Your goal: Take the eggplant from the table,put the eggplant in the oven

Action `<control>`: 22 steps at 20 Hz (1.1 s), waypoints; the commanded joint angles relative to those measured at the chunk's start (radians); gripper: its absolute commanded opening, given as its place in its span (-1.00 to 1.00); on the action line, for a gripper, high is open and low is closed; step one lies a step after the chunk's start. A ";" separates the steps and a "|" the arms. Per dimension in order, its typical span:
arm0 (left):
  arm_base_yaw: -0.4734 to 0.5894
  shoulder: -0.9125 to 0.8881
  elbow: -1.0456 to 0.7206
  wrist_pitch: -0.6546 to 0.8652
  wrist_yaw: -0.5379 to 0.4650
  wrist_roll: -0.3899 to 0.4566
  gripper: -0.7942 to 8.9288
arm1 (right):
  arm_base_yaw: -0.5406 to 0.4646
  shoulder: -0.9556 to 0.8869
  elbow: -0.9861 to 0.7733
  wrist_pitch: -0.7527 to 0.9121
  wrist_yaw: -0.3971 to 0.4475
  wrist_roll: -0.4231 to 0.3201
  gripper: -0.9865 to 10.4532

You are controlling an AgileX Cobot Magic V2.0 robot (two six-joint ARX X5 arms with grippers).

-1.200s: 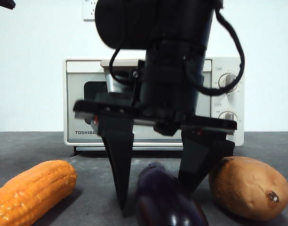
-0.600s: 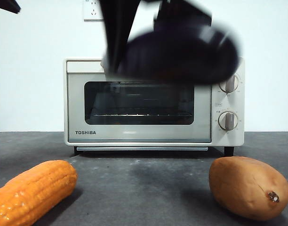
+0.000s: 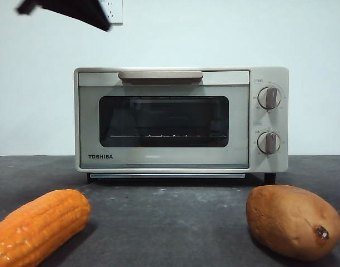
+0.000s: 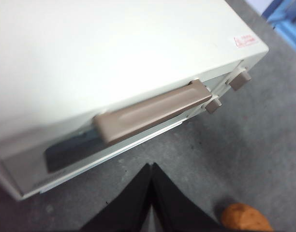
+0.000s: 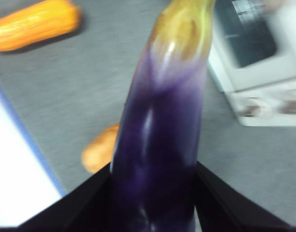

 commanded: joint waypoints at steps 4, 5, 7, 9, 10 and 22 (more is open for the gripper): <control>-0.095 0.257 0.246 -0.058 -0.114 0.177 -0.83 | 0.012 -0.082 0.022 -0.005 0.015 0.000 -0.51; -0.103 0.291 0.271 -0.060 -0.134 0.196 -0.83 | 0.012 -0.100 0.022 -0.005 0.016 0.007 -0.51; -0.117 0.343 0.304 -0.060 -0.154 0.230 -0.83 | 0.012 -0.136 0.022 -0.008 0.016 0.016 -0.51; -0.124 0.372 0.313 -0.063 -0.179 0.259 -0.83 | 0.012 -0.171 0.022 -0.007 0.016 0.023 -0.51; -0.128 0.383 0.313 -0.062 -0.193 0.280 -0.83 | 0.012 -0.186 0.022 -0.007 0.014 0.025 -0.51; -0.251 0.378 0.317 -0.421 -0.170 0.293 -0.83 | 0.013 -0.227 0.022 0.011 0.014 0.029 -0.51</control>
